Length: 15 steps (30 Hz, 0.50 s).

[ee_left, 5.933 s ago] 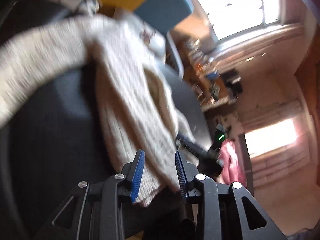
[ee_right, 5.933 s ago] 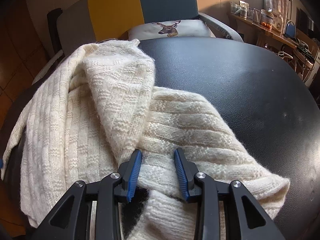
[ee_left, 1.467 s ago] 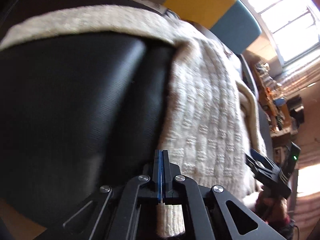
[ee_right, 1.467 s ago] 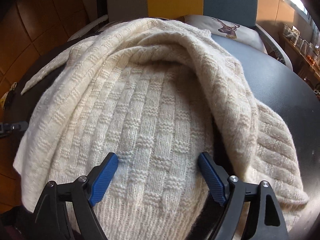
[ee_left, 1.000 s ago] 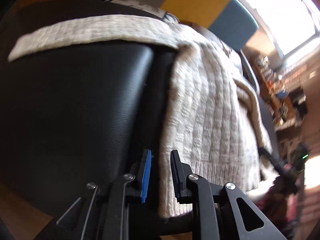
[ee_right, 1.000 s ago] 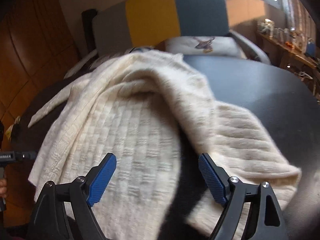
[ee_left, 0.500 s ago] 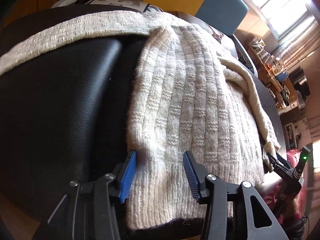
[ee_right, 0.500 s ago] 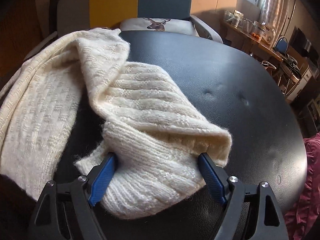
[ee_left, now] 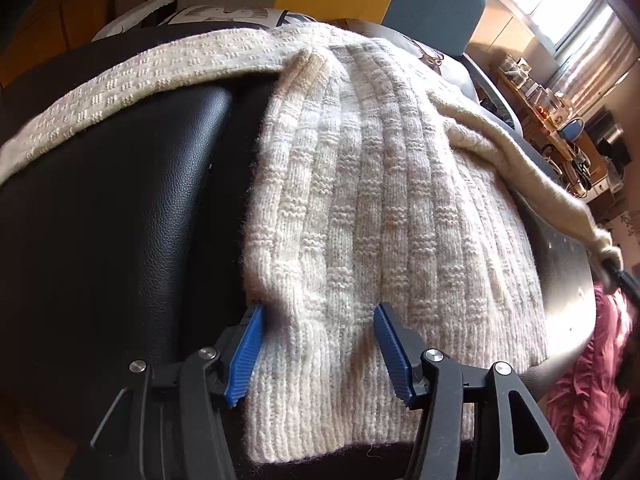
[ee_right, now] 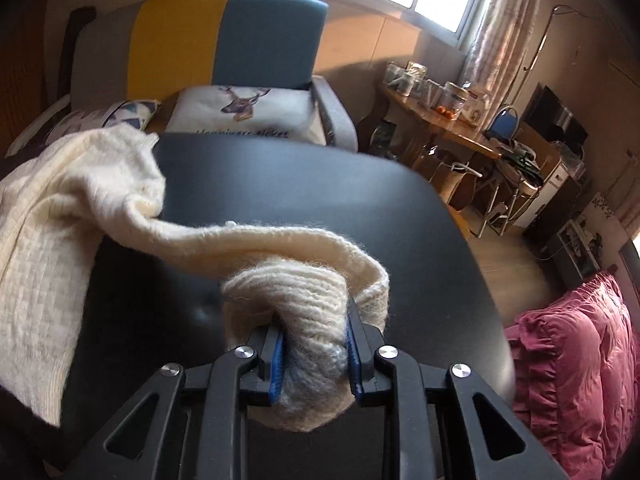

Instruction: Fold clothes

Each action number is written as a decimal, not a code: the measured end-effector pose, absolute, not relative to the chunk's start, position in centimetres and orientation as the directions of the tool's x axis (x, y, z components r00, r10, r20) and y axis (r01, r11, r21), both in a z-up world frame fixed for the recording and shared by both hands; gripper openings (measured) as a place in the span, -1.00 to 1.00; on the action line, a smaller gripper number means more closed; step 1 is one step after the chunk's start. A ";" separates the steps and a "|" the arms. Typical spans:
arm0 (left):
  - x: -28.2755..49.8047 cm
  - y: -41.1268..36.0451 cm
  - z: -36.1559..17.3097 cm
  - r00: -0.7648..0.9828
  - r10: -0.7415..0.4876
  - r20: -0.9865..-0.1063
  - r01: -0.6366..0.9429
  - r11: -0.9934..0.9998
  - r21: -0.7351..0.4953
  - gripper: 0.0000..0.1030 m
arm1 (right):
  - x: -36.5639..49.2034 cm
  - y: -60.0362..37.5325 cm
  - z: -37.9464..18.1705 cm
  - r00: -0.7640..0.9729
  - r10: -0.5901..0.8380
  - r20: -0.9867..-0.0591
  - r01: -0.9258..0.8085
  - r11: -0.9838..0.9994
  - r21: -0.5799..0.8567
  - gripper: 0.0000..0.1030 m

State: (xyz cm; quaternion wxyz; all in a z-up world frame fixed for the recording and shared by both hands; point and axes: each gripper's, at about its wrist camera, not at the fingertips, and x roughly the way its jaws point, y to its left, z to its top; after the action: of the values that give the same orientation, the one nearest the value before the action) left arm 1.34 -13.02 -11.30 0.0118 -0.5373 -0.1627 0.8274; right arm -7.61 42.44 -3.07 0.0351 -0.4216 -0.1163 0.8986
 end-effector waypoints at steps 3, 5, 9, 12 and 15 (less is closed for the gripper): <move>1.2 -13.0 -11.3 -0.420 0.192 -0.887 0.153 -0.948 -0.277 0.14 | -10.8 44.3 -1.8 -0.621 0.195 -0.759 -0.011 -0.971 -0.240 -0.53; 1.3 -13.1 -11.1 -0.420 0.187 -0.888 0.144 -0.952 -0.269 0.15 | -13.6 45.7 -2.8 -0.563 0.199 -0.802 -0.039 -0.976 -0.214 -0.53; 1.8 -13.7 -10.7 -0.419 0.188 -0.888 0.132 -0.955 -0.264 0.15 | -18.0 47.8 -5.8 -0.463 0.165 -0.871 -0.089 -0.986 -0.140 -0.44; 1.7 -13.8 -10.5 -0.427 0.198 -0.882 0.146 -0.948 -0.284 0.15 | -19.2 48.5 -7.7 -0.419 0.128 -0.899 -0.134 -0.988 -0.078 -0.40; 2.5 -15.5 -10.1 -0.447 0.205 -0.871 0.186 -0.931 -0.315 0.15 | -17.5 46.6 -5.9 -0.524 0.219 -0.823 -0.150 -0.975 -0.164 -0.34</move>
State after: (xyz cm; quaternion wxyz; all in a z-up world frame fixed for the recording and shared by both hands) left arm 2.46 -15.51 -10.07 0.0055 -0.5257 -0.1860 0.8301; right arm -17.52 46.59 -5.94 0.1056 -0.4762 -0.0363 0.8722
